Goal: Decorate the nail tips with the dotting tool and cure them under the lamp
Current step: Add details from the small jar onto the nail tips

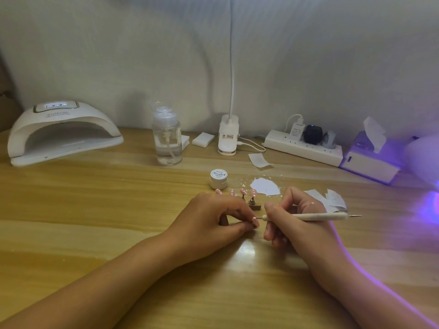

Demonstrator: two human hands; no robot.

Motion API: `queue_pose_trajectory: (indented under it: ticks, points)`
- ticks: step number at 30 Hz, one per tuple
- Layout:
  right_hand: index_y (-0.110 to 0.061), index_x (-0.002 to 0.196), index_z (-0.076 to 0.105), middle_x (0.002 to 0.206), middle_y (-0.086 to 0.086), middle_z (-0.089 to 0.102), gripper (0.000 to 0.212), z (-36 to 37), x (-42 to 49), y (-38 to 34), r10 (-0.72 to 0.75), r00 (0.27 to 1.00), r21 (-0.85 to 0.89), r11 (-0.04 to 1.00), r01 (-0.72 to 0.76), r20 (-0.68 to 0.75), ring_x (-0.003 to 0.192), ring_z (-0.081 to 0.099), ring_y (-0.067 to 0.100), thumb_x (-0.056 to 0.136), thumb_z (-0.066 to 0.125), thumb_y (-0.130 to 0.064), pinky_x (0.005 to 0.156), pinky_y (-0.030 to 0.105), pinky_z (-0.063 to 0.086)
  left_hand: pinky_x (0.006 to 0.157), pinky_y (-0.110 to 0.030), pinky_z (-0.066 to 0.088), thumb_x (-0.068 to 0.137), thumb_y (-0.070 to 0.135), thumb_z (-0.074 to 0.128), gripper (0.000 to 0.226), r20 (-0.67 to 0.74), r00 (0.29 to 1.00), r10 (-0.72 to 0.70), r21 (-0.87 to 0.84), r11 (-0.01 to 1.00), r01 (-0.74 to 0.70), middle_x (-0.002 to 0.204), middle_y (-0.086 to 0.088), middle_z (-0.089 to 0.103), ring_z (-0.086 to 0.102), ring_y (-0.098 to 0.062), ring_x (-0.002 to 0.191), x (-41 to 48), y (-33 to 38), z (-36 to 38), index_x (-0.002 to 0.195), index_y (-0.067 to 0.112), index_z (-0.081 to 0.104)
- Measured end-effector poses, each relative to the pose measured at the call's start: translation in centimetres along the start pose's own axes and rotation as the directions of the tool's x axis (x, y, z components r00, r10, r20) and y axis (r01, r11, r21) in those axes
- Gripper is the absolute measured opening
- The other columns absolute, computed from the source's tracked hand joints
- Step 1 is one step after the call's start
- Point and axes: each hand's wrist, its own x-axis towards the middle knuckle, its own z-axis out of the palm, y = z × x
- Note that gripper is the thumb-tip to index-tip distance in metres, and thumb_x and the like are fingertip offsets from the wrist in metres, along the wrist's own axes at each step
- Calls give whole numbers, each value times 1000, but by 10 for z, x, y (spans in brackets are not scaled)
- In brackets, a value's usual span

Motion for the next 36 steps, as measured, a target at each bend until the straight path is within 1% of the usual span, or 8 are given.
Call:
queue_pose_trajectory:
  ticks: [3, 6, 9, 14, 24, 27, 31, 36]
  points:
    - [-2, 73, 44, 54, 18, 64, 26, 1, -1, -2, 3, 1000, 17, 1000, -3, -8, 42, 54, 15, 91, 62, -4, 42, 19, 43, 52, -1, 34, 82, 10, 79, 8, -3, 1000, -10, 0, 1000, 10, 86, 8, 76, 53, 20, 55, 0, -1, 0, 88, 15, 78]
    - [-6, 68, 44, 49, 15, 60, 27, -1, -1, -3, 5, 998, 54, 999, -2, -58, 38, 49, 14, 89, 61, -2, 40, 19, 40, 51, -1, 34, 83, 11, 78, 8, 7, 1000, -8, -10, 1000, 8, 87, 8, 76, 52, 20, 55, 0, 0, 0, 89, 15, 78]
    - [-8, 64, 44, 44, 14, 54, 26, -2, 0, -3, 0, 996, 32, 999, 3, -84, 35, 44, 13, 84, 58, 1, 37, 19, 36, 52, -1, 35, 83, 10, 77, 8, 12, 1000, -9, -13, 1000, 9, 88, 8, 76, 52, 22, 57, 0, 1, 0, 90, 14, 79]
    - [-5, 66, 45, 45, 17, 57, 22, -1, 1, -1, 6, 999, -6, 1000, -7, -50, 36, 47, 14, 81, 58, 5, 38, 18, 38, 52, -2, 34, 83, 11, 78, 9, 11, 1000, -26, -19, 999, 27, 87, 9, 77, 54, 18, 54, 0, 0, 0, 90, 16, 79]
    - [-23, 57, 50, 50, 17, 62, 37, -1, 2, -1, 17, 1000, -34, 999, -17, -3, 39, 50, 15, 86, 60, -1, 40, 19, 39, 52, -2, 35, 83, 6, 77, 8, 15, 1000, -25, -26, 999, 26, 88, 6, 77, 53, 21, 56, 0, 2, -1, 90, 11, 78]
    - [-23, 57, 49, 50, 17, 62, 39, -1, 1, -1, 13, 1000, -28, 1000, -13, -1, 38, 50, 15, 86, 60, 0, 40, 19, 39, 52, -3, 35, 83, 9, 78, 8, 14, 999, -32, -17, 999, 32, 88, 8, 77, 54, 18, 54, 0, 2, -1, 90, 12, 78]
    - [-21, 57, 47, 49, 17, 61, 37, 0, 0, -3, 12, 1000, -2, 1000, -12, -19, 37, 48, 16, 85, 59, 1, 38, 19, 38, 52, -5, 35, 83, 13, 78, 9, 11, 998, -54, -9, 998, 54, 88, 12, 77, 55, 7, 49, 0, 1, -1, 90, 19, 79]
    - [-13, 59, 44, 42, 14, 52, 29, -2, 0, -2, -4, 997, 8, 1000, 4, -80, 35, 42, 16, 81, 58, 1, 36, 21, 35, 51, -2, 35, 83, 8, 77, 8, 20, 999, -31, -32, 999, 31, 87, 8, 77, 53, 21, 54, 0, 2, -1, 89, 13, 79]
